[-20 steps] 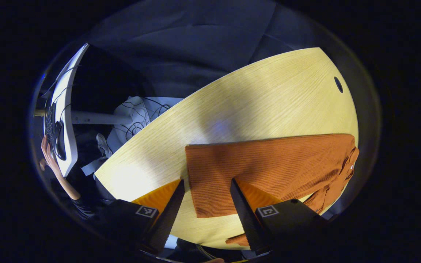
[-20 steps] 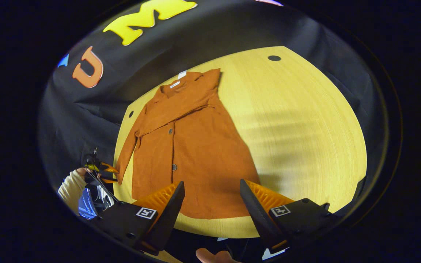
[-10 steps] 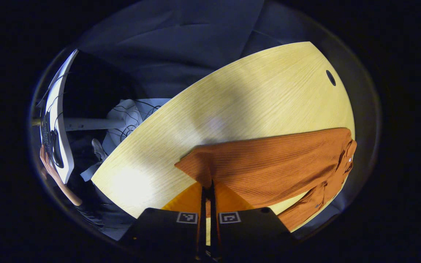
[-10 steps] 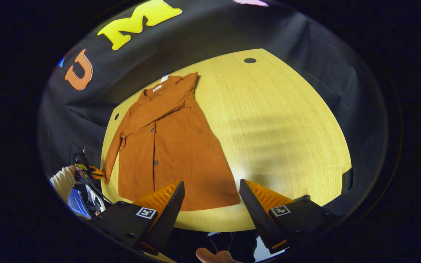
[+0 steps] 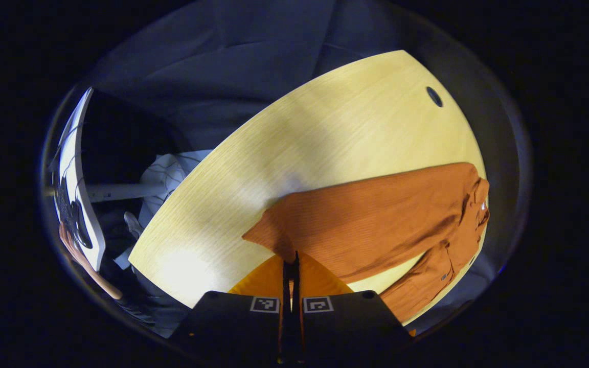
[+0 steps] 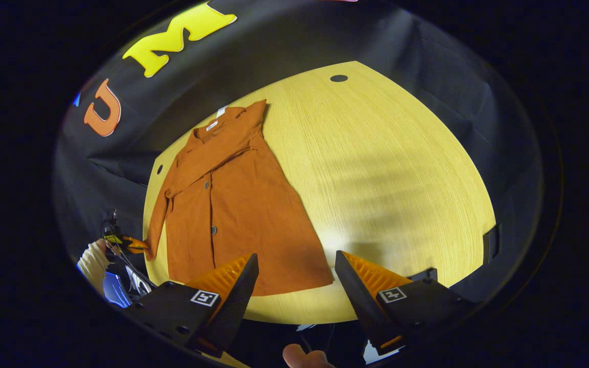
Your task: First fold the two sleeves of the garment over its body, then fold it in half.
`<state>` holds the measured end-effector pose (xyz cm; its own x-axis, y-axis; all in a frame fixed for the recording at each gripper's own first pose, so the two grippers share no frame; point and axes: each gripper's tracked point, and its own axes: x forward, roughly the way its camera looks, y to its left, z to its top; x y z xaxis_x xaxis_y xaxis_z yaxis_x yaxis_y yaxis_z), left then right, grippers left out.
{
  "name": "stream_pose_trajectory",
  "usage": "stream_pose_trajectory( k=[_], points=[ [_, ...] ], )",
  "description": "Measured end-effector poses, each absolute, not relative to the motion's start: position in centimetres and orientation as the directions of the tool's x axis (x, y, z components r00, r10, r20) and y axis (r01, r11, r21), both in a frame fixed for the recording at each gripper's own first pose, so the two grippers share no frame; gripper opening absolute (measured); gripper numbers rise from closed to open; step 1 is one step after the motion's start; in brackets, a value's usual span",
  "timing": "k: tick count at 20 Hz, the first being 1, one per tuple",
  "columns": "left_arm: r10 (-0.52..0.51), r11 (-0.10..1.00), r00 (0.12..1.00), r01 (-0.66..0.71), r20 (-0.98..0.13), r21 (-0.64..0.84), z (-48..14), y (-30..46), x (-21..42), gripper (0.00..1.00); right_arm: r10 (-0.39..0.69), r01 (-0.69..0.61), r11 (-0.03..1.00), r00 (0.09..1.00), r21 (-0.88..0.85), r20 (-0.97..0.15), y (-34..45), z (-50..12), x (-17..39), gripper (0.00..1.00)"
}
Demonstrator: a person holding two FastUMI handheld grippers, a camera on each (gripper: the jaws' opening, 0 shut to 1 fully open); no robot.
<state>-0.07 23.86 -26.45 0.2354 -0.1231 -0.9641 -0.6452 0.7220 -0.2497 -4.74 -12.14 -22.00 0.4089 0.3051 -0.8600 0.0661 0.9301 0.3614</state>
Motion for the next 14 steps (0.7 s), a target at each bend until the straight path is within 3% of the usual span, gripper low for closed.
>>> stream_pose_trajectory(
  k=[6, 10, 14],
  points=[
    [-0.202, 0.819, 0.425, -0.421, -0.882, -0.39, -16.2, 15.4, 9.3, 0.03, 0.342, 0.065, 0.916, 0.389, 0.396, -0.855, -11.5, -22.3, -4.5, 0.97],
    [-0.217, 0.883, 0.442, -0.292, -0.87, -0.368, -11.9, 9.8, 13.1, 0.03, 0.35, 0.043, 0.915, 0.409, 0.4, -0.843, -11.6, -21.4, -3.6, 0.97],
    [-0.234, 0.912, 0.421, -0.217, -0.877, -0.347, -11.7, 3.8, 15.9, 0.03, 0.341, 0.049, 0.917, 0.421, 0.396, -0.841, -12.7, -21.4, -3.6, 0.97]
  ],
)
